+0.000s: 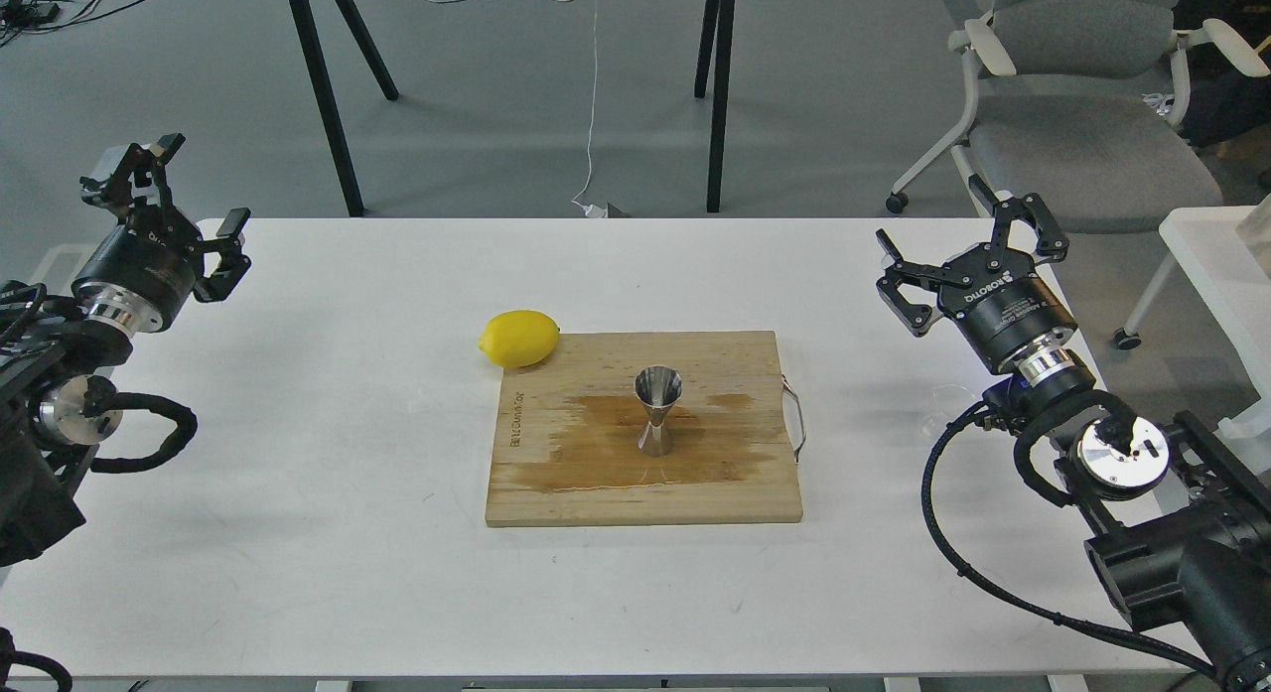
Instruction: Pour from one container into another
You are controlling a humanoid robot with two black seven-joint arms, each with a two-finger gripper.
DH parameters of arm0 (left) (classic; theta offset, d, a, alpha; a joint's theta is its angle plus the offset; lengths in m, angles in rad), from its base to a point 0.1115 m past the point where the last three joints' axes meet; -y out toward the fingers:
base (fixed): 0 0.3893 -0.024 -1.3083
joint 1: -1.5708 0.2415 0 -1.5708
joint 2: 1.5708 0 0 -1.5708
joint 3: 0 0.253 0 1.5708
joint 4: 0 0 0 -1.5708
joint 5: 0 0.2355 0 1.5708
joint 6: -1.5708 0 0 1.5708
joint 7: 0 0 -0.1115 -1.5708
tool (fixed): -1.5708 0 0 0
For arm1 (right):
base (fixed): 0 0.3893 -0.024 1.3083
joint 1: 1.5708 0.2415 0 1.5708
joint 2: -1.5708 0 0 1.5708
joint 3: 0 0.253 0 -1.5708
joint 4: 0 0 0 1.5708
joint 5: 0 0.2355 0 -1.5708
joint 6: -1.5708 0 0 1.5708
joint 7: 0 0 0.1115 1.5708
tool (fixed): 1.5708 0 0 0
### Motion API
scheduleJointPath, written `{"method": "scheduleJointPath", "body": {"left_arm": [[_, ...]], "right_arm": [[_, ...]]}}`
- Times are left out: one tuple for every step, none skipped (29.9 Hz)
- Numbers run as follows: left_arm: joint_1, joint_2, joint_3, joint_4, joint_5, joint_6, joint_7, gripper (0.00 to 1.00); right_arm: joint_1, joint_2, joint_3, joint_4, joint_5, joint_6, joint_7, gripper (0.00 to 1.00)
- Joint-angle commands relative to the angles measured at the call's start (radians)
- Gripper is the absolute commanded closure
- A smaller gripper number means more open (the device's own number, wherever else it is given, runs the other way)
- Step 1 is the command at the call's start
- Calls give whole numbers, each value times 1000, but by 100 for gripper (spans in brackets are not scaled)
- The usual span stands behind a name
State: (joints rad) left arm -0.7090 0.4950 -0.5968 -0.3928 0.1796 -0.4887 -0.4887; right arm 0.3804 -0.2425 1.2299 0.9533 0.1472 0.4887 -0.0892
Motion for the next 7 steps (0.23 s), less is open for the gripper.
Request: {"method": "scheduleJointPath", "body": {"left_arm": [[3, -4, 2, 3, 0, 0, 0, 1], [2, -6, 2, 5, 0, 0, 0, 1], [2, -6, 2, 6, 0, 0, 0, 1], [2, -6, 2, 6, 0, 0, 0, 1], [0, -6, 2, 6, 0, 0, 0, 1], [0, -6, 2, 6, 0, 0, 0, 1], [0, -6, 2, 6, 0, 0, 0, 1]], "right_arm": [[9, 0, 2, 1, 0, 0, 0, 1], [11, 0, 6, -1, -1, 0, 0, 1], [12, 0, 10, -1, -1, 0, 0, 1], [12, 0, 10, -1, -1, 0, 0, 1], [12, 0, 10, -1, -1, 0, 0, 1], [12, 0, 10, -1, -1, 0, 0, 1], [12, 0, 10, -4, -1, 0, 0, 1]]}}
